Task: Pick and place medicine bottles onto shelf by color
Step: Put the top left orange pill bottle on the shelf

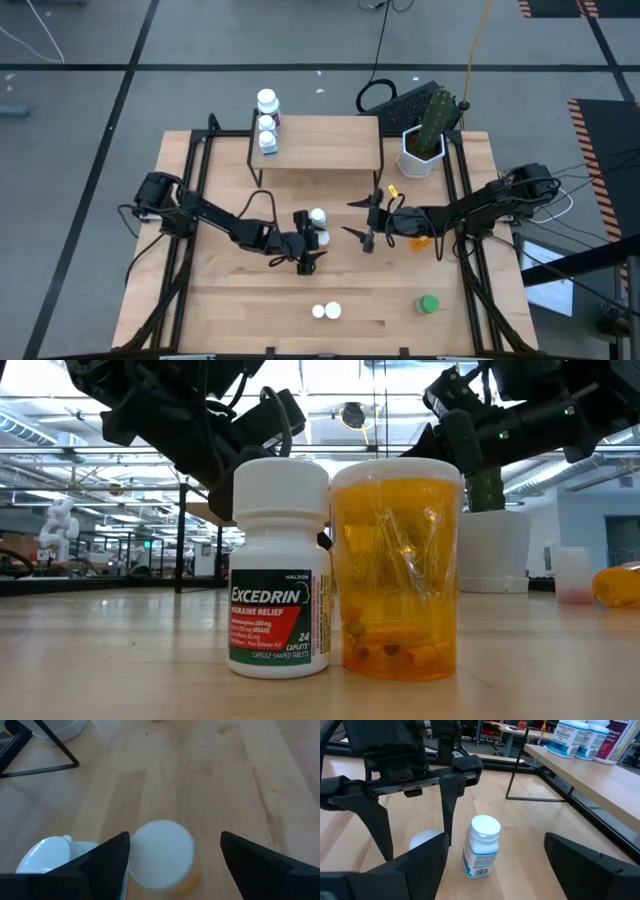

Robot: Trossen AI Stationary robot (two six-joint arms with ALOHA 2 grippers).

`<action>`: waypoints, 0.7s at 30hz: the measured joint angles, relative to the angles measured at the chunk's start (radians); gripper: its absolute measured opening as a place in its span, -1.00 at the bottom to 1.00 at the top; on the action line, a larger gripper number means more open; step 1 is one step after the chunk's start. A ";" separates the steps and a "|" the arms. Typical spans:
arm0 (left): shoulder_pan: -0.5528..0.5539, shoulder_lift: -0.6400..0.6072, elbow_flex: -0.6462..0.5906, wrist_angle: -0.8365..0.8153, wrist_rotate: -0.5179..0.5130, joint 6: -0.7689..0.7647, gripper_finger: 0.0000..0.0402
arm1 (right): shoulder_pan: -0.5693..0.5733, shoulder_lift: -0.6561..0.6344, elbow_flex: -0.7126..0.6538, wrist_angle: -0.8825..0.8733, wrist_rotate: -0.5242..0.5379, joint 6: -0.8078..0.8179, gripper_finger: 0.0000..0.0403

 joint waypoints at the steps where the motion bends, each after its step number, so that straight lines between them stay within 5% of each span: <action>1: 0.000 0.000 0.000 0.000 0.000 0.001 0.56 | 0.000 0.000 0.000 0.000 -0.001 -0.001 0.61; 21: 0.041 -0.005 0.000 -0.030 0.029 -0.007 0.48 | -0.001 0.000 0.000 0.014 -0.020 -0.009 0.61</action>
